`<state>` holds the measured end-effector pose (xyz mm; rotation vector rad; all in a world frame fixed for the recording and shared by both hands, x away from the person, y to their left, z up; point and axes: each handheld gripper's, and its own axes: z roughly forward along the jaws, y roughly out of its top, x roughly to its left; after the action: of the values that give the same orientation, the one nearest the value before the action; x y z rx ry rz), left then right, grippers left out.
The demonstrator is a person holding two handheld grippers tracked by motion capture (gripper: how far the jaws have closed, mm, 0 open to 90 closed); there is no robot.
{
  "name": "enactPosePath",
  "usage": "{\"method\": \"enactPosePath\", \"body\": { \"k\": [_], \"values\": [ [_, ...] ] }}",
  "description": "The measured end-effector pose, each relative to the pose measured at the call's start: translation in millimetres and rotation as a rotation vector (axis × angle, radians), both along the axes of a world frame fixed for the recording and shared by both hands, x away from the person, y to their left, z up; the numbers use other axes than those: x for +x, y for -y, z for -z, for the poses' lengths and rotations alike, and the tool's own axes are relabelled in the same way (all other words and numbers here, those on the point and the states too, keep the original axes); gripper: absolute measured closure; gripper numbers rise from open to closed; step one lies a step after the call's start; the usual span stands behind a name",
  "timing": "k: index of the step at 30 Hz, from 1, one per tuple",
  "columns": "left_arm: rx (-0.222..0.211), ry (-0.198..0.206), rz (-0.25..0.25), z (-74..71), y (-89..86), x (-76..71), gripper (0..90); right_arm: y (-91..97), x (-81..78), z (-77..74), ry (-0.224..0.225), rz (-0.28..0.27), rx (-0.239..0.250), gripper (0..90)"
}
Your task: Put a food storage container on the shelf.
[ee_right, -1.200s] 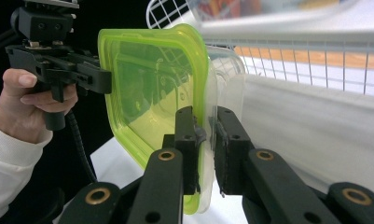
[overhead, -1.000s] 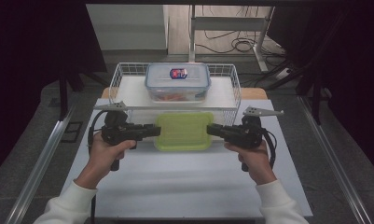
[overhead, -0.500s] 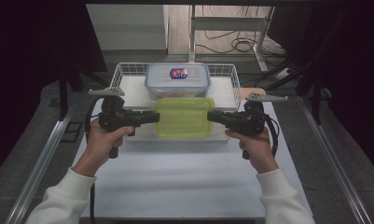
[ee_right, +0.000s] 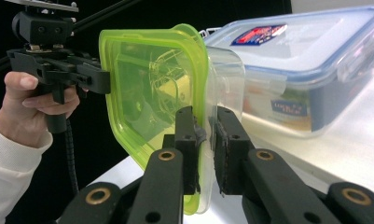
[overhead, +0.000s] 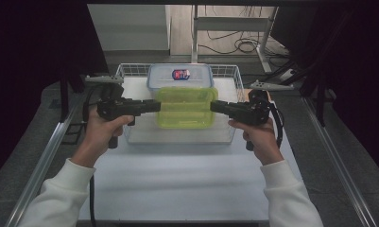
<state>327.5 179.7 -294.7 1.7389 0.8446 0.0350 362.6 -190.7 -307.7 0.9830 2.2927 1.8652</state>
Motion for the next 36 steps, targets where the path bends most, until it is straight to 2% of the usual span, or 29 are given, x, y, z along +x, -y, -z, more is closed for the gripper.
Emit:
{"method": "enactPosePath", "body": {
  "k": [7,15,21,29,32,36],
  "values": [
    [-0.021,-0.002,0.009,-8.3,-1.7,13.2,81.6,-0.5,12.3,-14.3,0.003,0.01,-0.007,80.5],
    [-0.054,-0.01,0.015,-5.6,-3.5,22.6,81.5,-0.6,19.3,-17.5,-0.002,0.017,0.002,80.5],
    [-0.044,-0.014,0.008,-9.1,-4.7,26.2,81.7,-2.2,22.8,-20.9,-0.004,0.017,-0.002,80.6],
    [-0.041,-0.013,-0.011,-21.0,-10.9,35.5,82.3,-11.3,33.0,-37.3,-0.012,0.025,-0.014,80.6],
    [-0.039,-0.023,-0.017,-25.3,-13.8,43.3,82.3,-13.8,37.1,-40.9,-0.016,0.03,-0.018,80.5],
    [-0.047,-0.036,-0.026,-33.6,-18.4,57.5,82.4,-19.1,50.4,-49.2,-0.045,0.042,-0.015,80.6]
  ]
}}
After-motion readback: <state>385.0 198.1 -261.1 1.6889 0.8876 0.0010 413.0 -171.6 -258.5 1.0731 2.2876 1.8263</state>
